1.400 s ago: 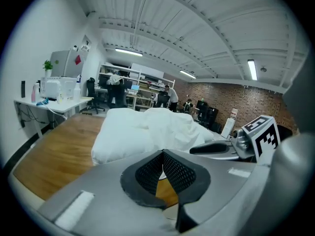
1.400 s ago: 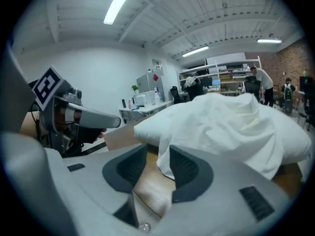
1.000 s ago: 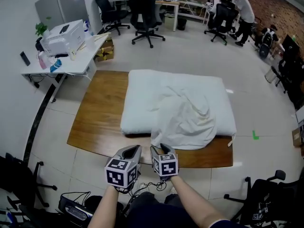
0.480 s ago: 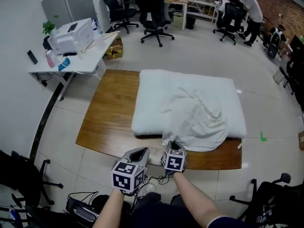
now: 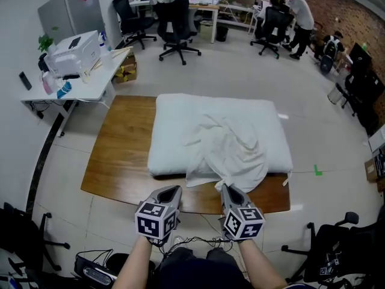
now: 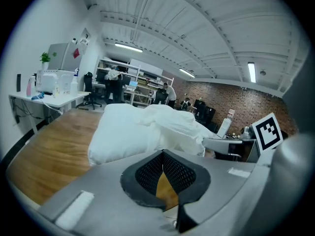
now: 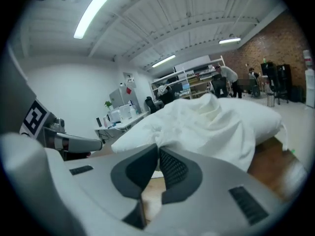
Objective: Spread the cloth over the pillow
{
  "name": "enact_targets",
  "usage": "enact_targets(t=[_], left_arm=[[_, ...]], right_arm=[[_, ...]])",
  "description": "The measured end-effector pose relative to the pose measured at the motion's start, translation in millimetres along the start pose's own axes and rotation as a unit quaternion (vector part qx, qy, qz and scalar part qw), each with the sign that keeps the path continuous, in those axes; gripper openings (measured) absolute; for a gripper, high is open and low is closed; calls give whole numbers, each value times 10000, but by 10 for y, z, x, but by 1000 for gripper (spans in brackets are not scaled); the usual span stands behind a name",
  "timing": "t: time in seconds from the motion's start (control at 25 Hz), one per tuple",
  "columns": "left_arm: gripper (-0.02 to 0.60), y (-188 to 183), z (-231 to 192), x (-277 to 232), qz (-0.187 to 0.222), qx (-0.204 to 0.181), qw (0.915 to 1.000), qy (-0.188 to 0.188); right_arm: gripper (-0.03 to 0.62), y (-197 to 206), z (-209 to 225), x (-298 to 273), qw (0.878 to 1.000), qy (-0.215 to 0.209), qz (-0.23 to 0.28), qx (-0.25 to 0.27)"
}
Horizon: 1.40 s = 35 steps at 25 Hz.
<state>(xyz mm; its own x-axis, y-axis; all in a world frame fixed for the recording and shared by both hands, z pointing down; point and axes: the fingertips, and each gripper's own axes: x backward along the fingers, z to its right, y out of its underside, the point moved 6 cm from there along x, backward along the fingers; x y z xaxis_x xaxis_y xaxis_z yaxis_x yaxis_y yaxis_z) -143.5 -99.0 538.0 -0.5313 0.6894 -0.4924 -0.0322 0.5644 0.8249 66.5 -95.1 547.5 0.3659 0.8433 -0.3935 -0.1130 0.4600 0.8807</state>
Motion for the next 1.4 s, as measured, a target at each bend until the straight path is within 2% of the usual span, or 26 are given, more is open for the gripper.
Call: enact_targets(t=[0.36, 0.6, 0.8, 0.96, 1.16, 1.28, 1.36, 1.4], left_arm=[[8, -262, 570, -342, 98, -449, 9977, 496], [8, -434, 960, -567, 217, -668, 9958, 583], [8, -477, 1190, -745, 291, -728, 9959, 443], [8, -430, 1228, -863, 224, -760, 9968, 100], [9, -292, 1128, -1041, -77, -708, 9973, -204], [9, -182, 1169, -1189, -349, -796, 9962, -8], [22, -54, 1310, -1284, -577, -935, 9934, 334], [51, 26, 1403, -1338, -685, -1015, 9910, 533]], right_arm=[[25, -784, 702, 552, 9916, 763, 988, 337], [23, -1346, 1302, 979, 9797, 1089, 1610, 499], [23, -1734, 1733, 1319, 9697, 1252, 2000, 635], [23, -1901, 1960, 1547, 9669, 1241, 2088, 781], [23, -1989, 2152, 1671, 9639, 1328, 2160, 807], [23, -2019, 2187, 1670, 9621, 1411, 2196, 790], [23, -2015, 2195, 1674, 9615, 1495, 2194, 714], [23, -2014, 2191, 1676, 9610, 1536, 2189, 699]])
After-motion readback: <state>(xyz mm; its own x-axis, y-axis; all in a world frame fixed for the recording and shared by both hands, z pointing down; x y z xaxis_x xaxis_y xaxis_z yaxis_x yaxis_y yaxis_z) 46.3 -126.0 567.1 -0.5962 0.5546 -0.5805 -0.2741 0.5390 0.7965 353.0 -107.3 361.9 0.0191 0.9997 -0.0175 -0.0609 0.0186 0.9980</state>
